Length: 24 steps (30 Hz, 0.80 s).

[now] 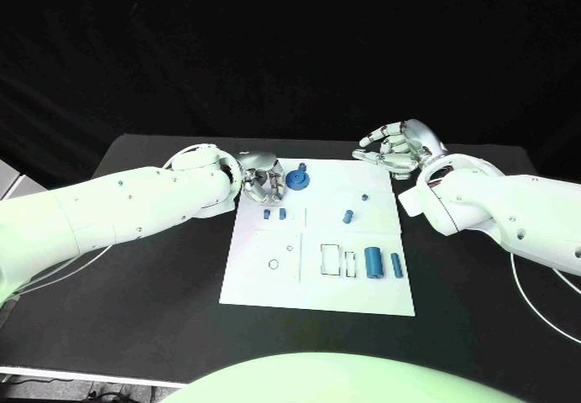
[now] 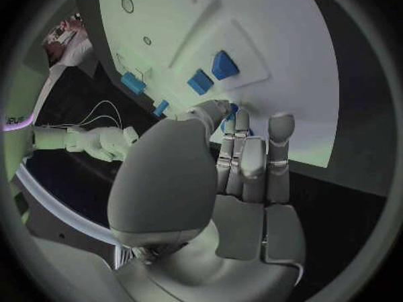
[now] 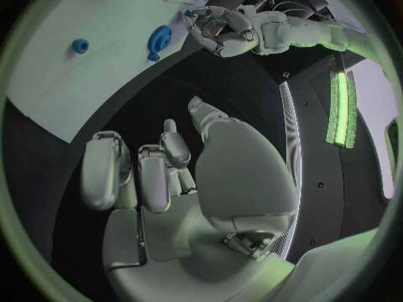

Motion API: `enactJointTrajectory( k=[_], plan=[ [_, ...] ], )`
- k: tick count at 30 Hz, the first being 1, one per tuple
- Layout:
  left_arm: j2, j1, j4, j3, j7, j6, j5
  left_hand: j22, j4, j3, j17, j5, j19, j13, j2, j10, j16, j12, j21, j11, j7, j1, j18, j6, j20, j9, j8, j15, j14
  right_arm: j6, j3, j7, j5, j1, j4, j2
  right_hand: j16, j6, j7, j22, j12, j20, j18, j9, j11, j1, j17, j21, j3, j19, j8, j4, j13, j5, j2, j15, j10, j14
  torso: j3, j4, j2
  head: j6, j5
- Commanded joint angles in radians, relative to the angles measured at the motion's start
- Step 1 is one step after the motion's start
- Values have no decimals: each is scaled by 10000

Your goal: Assemble the parts on the task board

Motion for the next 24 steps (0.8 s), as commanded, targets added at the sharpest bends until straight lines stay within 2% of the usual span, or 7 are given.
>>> enactJointTrajectory(
  k=[1,11,24],
  plan=[
    [26,-13,-7,-18,-20,193,65,11,-41,40,-17,-55,24,-9,0,59,52,-114,49,23,-4,-124,-194,-1,2,12,-97,-6,15,129,1,63,-74,-5,9,7,-68,-52,8,527,21,78,81,-10,-15,108,441,-17,-52,40,52,-5,1,26,13,60,-21,499,0,2,10,-6,-2],
    [47,-14,-17,-24,41,69,175,-14,-108,112,-60,-74,-25,-5,-132,82,70,-423,25,100,104,-321,-187,-436,62,-43,-567,60,-17,134,1,61,-74,-5,-1,8,-68,-52,8,527,21,78,81,-10,-15,108,441,-17,-52,40,52,-5,1,26,13,60,-21,499,6,-2,-3,-14,0],
    [26,-15,-45,-28,4,-10,192,-36,-143,149,-106,-66,-46,1,-177,44,65,-531,8,146,168,-362,-183,-573,90,-61,-723,94,-43,151,1,16,-86,-5,-9,4,-79,-57,8,521,17,78,83,-16,-15,127,436,-32,-66,42,59,1,-14,25,15,59,-29,499,-2,1,3,-4,9]
  ],
)
